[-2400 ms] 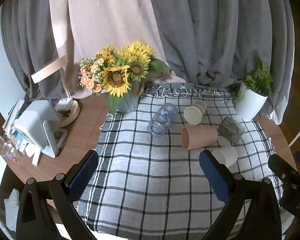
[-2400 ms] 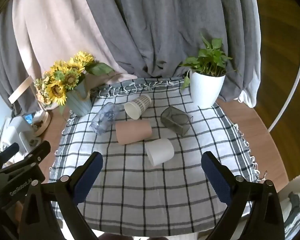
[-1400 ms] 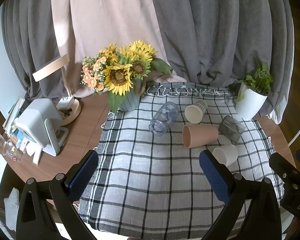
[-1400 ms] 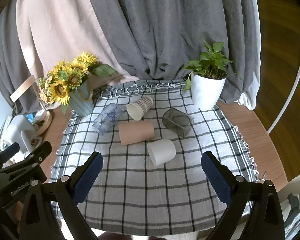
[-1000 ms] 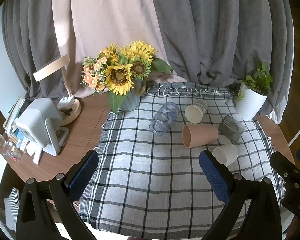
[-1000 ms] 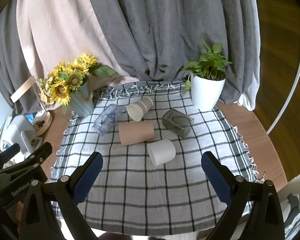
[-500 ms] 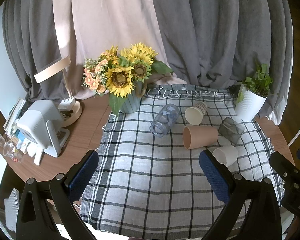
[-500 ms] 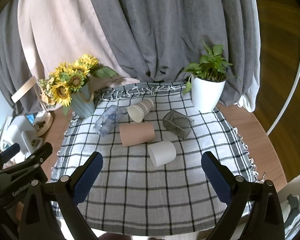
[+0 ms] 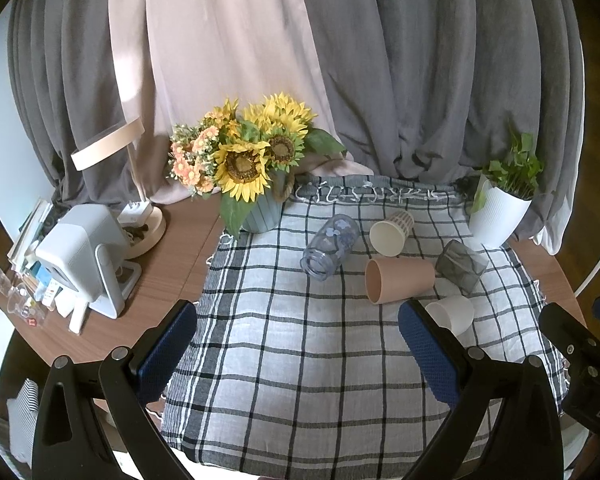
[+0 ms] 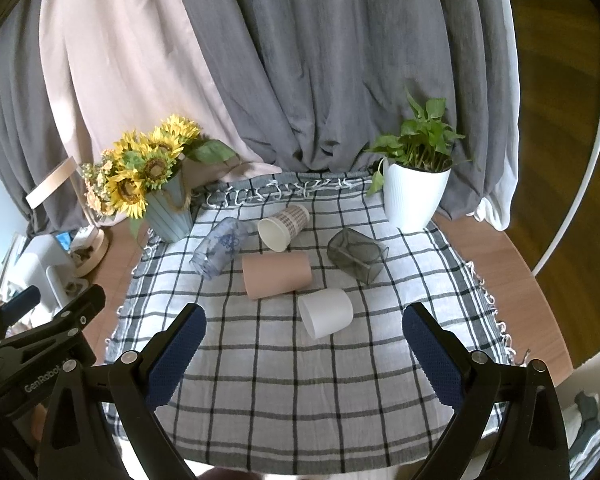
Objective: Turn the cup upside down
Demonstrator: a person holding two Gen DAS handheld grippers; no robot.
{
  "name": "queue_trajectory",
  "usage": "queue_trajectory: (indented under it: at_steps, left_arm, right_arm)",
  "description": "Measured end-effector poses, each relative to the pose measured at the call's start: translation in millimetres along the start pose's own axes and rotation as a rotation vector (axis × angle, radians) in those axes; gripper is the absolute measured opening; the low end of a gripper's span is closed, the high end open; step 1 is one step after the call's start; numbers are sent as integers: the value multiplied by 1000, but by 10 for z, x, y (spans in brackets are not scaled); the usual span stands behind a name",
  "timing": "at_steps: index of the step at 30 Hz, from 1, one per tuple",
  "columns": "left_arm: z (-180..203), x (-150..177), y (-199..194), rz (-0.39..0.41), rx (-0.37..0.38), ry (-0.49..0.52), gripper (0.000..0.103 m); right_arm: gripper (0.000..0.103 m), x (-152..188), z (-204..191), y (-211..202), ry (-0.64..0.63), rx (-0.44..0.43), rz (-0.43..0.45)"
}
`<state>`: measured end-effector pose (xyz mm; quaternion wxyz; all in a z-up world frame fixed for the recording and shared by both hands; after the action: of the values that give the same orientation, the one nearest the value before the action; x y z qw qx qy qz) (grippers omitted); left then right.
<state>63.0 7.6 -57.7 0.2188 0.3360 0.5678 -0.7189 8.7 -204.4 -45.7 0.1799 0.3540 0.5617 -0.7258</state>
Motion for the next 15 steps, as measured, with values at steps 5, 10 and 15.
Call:
queue_trajectory:
  at_steps: [5,10,15]
  left_arm:
    - [-2,4,-4,1,-1,1,103]
    - [2,-6,-11,0,1,0,103]
    - [4,-6,-14,2,1,1,103]
  right_arm:
    - [99,4,5,-3,0,0,2]
    - [99,-4,-4,-9,-2,3,3]
    - [99,2,0,-11,0,2,5]
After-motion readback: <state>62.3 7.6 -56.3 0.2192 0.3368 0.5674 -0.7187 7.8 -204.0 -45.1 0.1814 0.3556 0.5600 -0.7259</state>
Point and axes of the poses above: each gripper's, at about its wrist camera, not at the fingertips, and y roughly the way its jaws point, z to its right, x to its underside, the point moved 10 cm from there along y, roughly the way its jaws point, and after that the axes turned 15 degrees about x, right-handed, at the moved point
